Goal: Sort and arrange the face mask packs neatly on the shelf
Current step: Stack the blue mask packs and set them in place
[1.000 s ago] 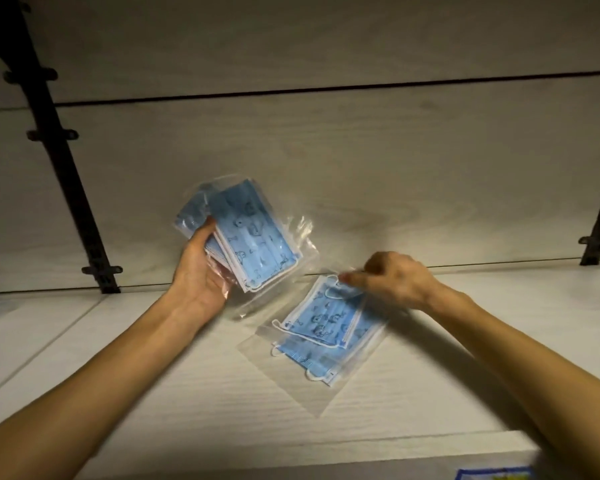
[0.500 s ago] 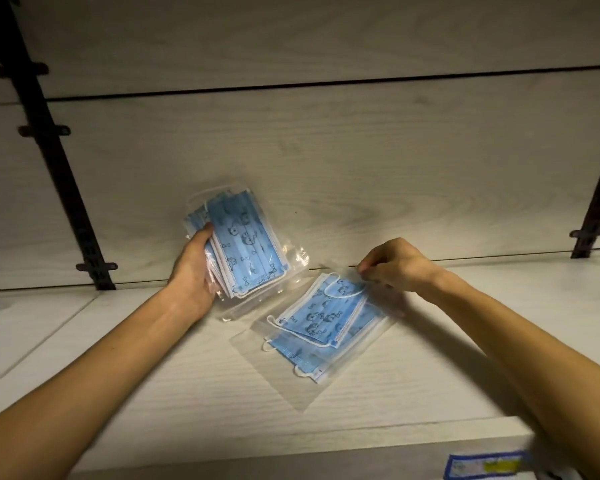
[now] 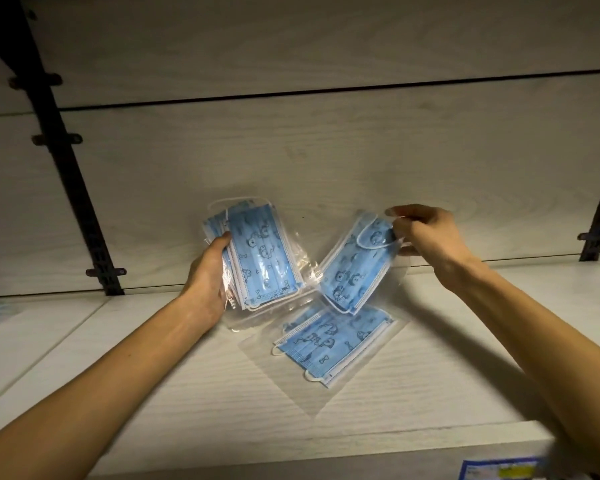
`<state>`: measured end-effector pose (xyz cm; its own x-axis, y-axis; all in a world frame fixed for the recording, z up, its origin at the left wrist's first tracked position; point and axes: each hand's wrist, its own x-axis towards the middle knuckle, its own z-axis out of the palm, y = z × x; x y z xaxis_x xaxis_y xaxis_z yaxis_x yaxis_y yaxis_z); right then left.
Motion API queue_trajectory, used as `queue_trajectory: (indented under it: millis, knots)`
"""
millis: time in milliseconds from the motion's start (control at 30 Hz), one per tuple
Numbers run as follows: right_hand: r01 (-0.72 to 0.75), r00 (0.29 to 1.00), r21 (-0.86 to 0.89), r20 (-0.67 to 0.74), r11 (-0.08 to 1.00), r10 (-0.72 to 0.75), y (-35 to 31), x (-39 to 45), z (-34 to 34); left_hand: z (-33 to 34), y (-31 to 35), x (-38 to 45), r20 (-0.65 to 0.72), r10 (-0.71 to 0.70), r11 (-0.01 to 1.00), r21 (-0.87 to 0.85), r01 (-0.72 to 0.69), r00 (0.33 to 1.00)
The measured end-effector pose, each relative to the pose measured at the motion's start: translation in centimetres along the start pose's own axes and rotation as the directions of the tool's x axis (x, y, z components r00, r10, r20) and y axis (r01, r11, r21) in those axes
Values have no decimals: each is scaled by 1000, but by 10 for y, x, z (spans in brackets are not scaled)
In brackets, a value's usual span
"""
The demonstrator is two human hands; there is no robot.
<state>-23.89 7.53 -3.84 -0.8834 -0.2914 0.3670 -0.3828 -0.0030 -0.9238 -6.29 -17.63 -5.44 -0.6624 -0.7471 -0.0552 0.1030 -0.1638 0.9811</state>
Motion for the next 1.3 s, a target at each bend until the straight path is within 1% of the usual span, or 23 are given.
queue_trajectory:
  millis: [67, 133, 200, 267, 367, 400, 467, 500, 533, 633, 700, 733, 800, 900, 967, 1033, 1167, 1200, 1233, 1267, 1300]
  knots:
    - [-37, 998, 104, -53, 994, 43, -4, 1, -3, 1, -2, -1, -6, 1, 1000, 16, -1, 1000]
    - [-95, 986, 202, -113, 975, 120, -8, 1, -6, 1, -5, -2, -19, 1, 1000, 29, -1, 1000]
    - [-129, 967, 317, -171, 940, 190, -11, 0, -8, 2, -7, -4, -25, -4, 1000, 24, 5, 1000]
    - [-121, 950, 447, -206, 886, 234, -15, -3, -10, 3, -8, -5, -20, -2, 1000, 8, 2, 1000]
    - [-152, 941, 657, -132, 739, 311, -17, -7, -10, 5, -7, -7, -6, 14, 1000, -13, -14, 1000]
    - [-167, 940, 706, -98, 688, 328, -18, -9, -8, 5, -8, -8, -7, 19, 1000, -15, -19, 1000]
    - [-209, 934, 745, -41, 633, 356, -20, -13, -4, 6, -9, -8, -17, 25, 1000, -15, -25, 1000]
    - [-233, 935, 740, -7, 631, 354, -19, -14, -3, 6, -10, -9, -22, 25, 1000, -14, -26, 999]
    - [-255, 941, 713, 28, 653, 337, -17, -13, -1, 7, -12, -9, -26, 24, 1000, -10, -24, 999]
    - [-289, 957, 602, 192, 745, 217, -11, -15, 11, 11, -15, -12, -21, -9, 1000, -11, 9, 1000]
    - [-321, 938, 549, 297, 772, 178, -6, -19, 21, 13, -16, -14, 2, -33, 999, -20, 33, 999]
    - [-333, 930, 516, 320, 789, 183, -3, -19, 25, 14, -16, -14, 11, -33, 999, -23, 34, 999]
    - [-339, 925, 438, 315, 833, 211, 2, -22, 33, 16, -16, -16, 28, -37, 998, -44, 38, 999]
    - [-320, 935, 373, 270, 871, 228, 4, -28, 36, 17, -17, -19, 63, -27, 998, -61, 31, 998]
    - [-292, 938, 329, 284, 898, 201, 4, -29, 33, 19, -16, -21, 87, -33, 997, -71, 39, 996]
    - [-263, 946, 325, 272, 908, 176, 4, -28, 31, 20, -13, -21, 99, -53, 996, -64, 59, 994]
    - [-230, 973, 316, 92, 920, 211, 1, -14, 28, 19, -7, -20, 162, -40, 999, 15, 38, 986]
    - [-220, 975, 295, 67, 930, 210, 0, -11, 26, 18, -6, -20, 182, -32, 999, 42, 25, 983]
    - [-189, 982, 241, 53, 952, 182, 1, -9, 23, 17, -5, -20, 204, -29, 998, 68, 15, 979]
    - [-129, 991, 151, 58, 980, 121, 2, -8, 19, 15, -4, -20, 234, -42, 997, 77, 25, 971]
    - [-42, 995, 52, 93, 998, 37, 3, -9, 16, 15, -2, -21, 267, -63, 995, 86, 41, 962]
